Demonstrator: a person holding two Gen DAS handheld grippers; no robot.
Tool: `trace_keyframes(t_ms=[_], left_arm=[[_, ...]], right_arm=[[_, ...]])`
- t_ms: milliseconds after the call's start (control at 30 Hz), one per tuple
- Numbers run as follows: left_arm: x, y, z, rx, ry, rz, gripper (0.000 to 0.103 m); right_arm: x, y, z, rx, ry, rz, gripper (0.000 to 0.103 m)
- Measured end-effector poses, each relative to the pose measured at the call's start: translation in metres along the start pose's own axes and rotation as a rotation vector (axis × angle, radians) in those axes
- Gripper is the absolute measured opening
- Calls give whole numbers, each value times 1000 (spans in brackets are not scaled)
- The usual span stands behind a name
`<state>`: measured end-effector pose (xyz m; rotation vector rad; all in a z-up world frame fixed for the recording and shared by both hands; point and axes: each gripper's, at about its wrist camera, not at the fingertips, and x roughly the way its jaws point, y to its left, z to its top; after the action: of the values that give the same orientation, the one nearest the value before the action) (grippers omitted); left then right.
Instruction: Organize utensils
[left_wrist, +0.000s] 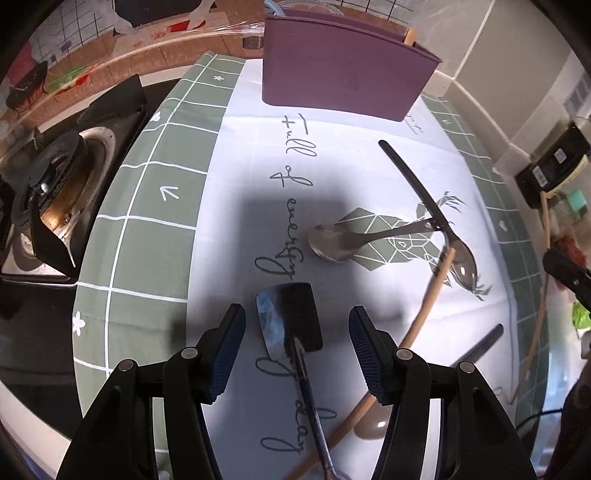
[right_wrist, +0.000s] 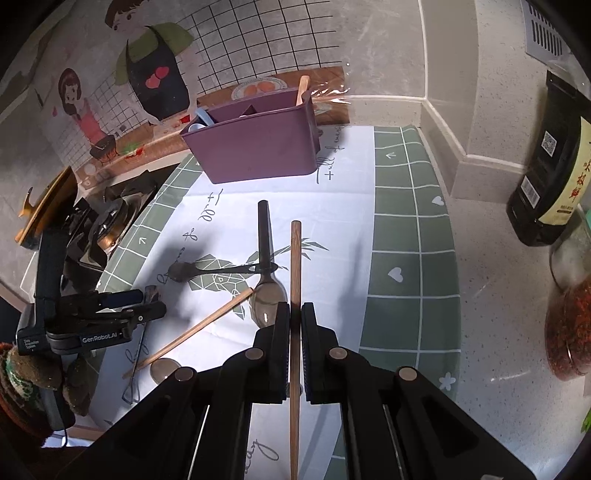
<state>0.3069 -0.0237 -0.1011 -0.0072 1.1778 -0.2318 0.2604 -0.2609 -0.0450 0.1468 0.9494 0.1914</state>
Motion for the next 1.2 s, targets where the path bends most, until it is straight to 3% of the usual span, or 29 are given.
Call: trace_keyframes(t_ms=[67, 100, 133, 233, 467, 1033, 1133, 1200], left_arm=[[0, -2, 0, 14, -10, 29, 46], [-1, -1, -1, 15, -22, 44, 35], [-2, 1, -2, 8, -26, 35, 34], [-14, 8, -7, -16, -60, -18, 33], [-74, 8, -12, -22, -223, -137, 33], [-125, -5, -1, 46, -375, -145, 33], [-150, -9, 18, 70, -435, -162, 33], [-184, -11, 43, 84, -531, -183, 33]], right_arm=[[0, 0, 1, 1, -9, 7, 6], [0, 0, 1, 1, -12, 9, 6], [-1, 0, 1, 1, -17, 8, 6], [-6, -1, 3, 0, -30, 8, 6], [-20, 2, 9, 1, -68, 18, 6], [-37, 15, 18, -29, -117, 6, 6], [-51, 13, 32, -24, -168, 33, 6], [-78, 15, 59, -39, -255, 56, 6]])
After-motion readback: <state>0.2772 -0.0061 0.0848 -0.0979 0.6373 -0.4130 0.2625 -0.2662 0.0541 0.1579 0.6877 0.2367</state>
